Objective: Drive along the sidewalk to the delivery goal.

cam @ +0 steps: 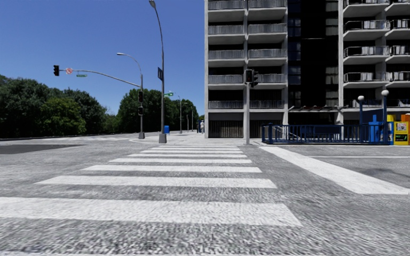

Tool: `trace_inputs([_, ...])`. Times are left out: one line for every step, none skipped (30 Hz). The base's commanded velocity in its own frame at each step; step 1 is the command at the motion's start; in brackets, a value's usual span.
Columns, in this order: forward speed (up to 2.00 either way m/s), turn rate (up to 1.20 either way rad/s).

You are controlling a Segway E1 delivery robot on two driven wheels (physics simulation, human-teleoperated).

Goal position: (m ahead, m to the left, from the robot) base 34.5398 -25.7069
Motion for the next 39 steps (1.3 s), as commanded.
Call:
trace_inputs([2.00, 0.00])
trace_inputs([2.00, 0.00])
trace_inputs([2.00, 0.00])
trace_inputs([2.00, 0.00])
trace_inputs([2.00, 0.00])
trace_inputs([2.00, 0.00])
trace_inputs([2.00, 0.00])
trace_inputs([2.00, 0.00])
trace_inputs([2.00, 0.00])
trace_inputs([2.00, 0.00])
trace_inputs([2.00, 0.00])
trace_inputs([2.00, 0.00])
trace_inputs([2.00, 0.00])
trace_inputs([2.00, 0.00])
trace_inputs([2.00, 0.00])
trace_inputs([2.00, 0.00])
trace_inputs([2.00, 0.00])
trace_inputs([2.00, 0.00])
trace_inputs([2.00, 0.00])
trace_inputs([2.00, 0.00])
trace_inputs([2.00, 0.00])
trace_inputs([2.00, 0.00])
trace_inputs([2.00, 0.00])
trace_inputs([2.00, 0.00])
trace_inputs([2.00, 0.00])
trace_inputs([2.00, 0.00])
trace_inputs([2.00, 0.00])
trace_inputs([2.00, 0.00])
trace_inputs([2.00, 0.00])
trace_inputs([2.00, 0.00])
trace_inputs([2.00, 0.00])
trace_inputs([2.00, 0.00])
trace_inputs([2.00, 0.00])
trace_inputs([2.00, 0.00])
trace_inputs([2.00, 0.00])
trace_inputs([2.00, 0.00])
trace_inputs([2.00, 0.00])
trace_inputs([2.00, 0.00])
trace_inputs([2.00, 0.00])
